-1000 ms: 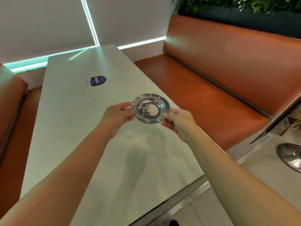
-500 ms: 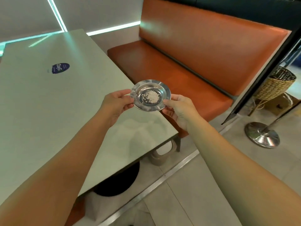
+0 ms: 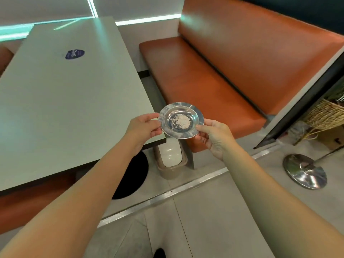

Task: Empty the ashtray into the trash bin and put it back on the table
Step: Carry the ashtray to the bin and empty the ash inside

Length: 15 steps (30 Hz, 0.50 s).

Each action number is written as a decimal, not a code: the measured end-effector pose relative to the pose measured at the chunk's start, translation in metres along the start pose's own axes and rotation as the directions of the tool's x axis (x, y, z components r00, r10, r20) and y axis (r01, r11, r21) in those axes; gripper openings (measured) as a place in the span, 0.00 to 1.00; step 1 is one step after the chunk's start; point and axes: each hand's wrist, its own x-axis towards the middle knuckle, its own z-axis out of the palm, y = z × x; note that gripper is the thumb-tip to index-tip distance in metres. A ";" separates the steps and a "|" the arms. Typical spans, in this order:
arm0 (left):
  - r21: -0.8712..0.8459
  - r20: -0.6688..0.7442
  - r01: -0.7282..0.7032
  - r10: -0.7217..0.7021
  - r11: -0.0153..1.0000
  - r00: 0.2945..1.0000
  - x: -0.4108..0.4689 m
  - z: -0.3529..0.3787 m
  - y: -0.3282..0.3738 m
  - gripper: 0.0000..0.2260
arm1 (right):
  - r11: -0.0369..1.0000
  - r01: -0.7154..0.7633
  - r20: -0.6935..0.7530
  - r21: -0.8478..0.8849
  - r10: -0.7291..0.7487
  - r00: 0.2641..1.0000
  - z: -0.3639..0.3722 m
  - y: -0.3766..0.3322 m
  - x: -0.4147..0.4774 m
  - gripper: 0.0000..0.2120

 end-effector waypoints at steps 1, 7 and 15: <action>0.005 -0.005 0.013 -0.013 1.000 1.000 0.003 0.005 -0.006 0.15 | 1.000 -0.015 0.004 0.005 0.015 1.000 -0.007 0.004 0.004 0.06; 0.070 0.004 0.048 -0.049 0.996 0.999 0.034 0.039 -0.042 0.14 | 0.997 -0.072 -0.048 0.030 0.073 0.996 -0.038 0.023 0.036 0.08; 0.186 -0.013 0.051 -0.049 0.981 0.999 0.075 0.084 -0.058 0.13 | 0.996 -0.084 -0.113 0.000 0.083 0.990 -0.072 0.026 0.086 0.08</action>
